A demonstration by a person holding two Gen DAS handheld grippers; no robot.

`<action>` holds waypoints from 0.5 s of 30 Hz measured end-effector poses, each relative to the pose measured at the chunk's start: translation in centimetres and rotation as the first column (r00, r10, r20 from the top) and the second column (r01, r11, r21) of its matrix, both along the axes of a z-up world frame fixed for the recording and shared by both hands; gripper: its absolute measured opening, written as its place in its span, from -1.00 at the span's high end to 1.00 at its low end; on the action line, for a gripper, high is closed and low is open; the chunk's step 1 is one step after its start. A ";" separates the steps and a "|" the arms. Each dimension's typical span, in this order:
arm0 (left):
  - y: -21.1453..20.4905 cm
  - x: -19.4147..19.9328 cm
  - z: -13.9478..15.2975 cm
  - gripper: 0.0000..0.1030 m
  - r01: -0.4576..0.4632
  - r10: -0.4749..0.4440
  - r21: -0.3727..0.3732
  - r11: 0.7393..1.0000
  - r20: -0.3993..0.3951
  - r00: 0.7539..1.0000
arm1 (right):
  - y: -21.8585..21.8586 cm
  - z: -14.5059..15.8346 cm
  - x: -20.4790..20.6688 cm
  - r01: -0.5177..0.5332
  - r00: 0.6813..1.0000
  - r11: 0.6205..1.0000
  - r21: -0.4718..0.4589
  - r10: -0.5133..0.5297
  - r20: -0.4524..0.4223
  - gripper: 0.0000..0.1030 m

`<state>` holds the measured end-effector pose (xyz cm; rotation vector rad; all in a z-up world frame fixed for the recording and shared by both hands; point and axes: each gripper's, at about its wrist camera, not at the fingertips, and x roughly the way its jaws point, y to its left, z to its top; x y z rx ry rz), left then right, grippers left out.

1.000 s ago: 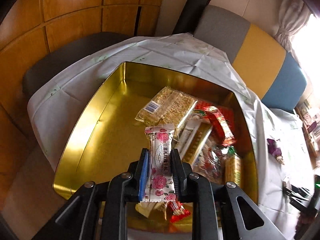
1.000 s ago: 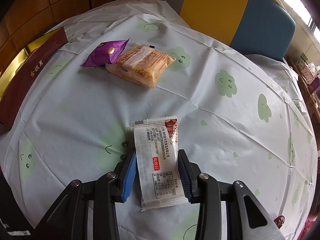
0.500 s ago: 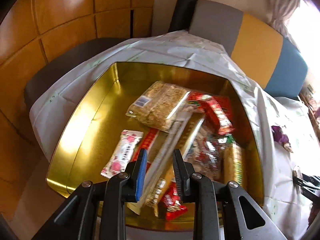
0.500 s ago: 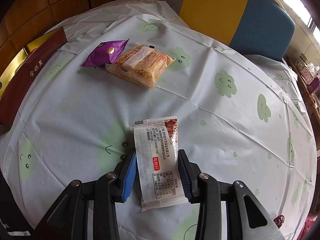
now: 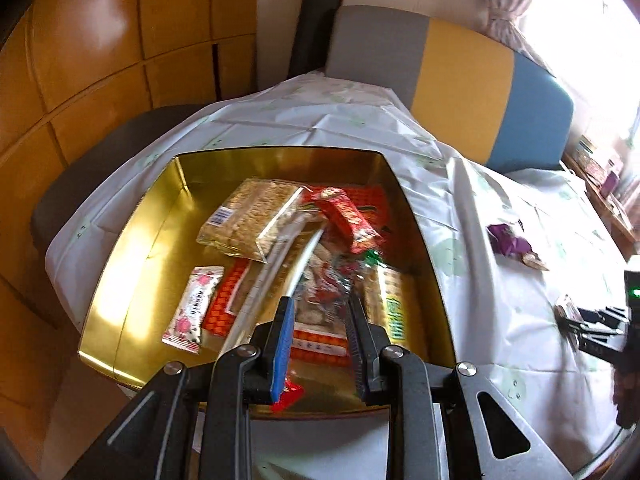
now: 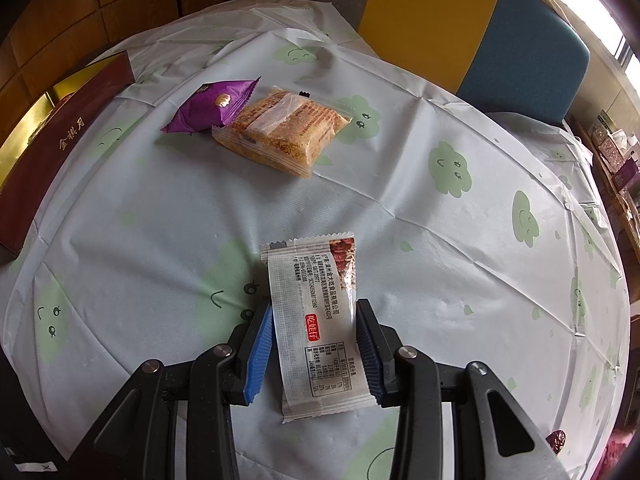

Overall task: Organize snacks
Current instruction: 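Move the open left tool back from the tin over the table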

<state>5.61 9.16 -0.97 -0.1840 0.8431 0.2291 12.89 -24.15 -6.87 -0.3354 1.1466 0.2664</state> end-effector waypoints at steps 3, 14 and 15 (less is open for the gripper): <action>-0.9 -0.2 0.0 0.49 0.024 -0.024 0.007 1.000 -0.003 1.000 | 0.0 0.0 0.0 0.001 1.000 1.000 -0.002 -0.001 0.001 0.22; -2.8 -0.9 -0.6 0.49 0.096 -0.095 0.014 0.995 -0.010 0.995 | 0.1 0.0 -0.2 0.001 1.000 1.000 -0.009 -0.001 0.010 0.23; -3.0 -1.0 -0.6 0.49 0.104 -0.103 0.018 0.994 -0.008 0.995 | 0.1 0.0 -0.2 0.001 1.000 1.000 -0.008 -0.001 0.011 0.23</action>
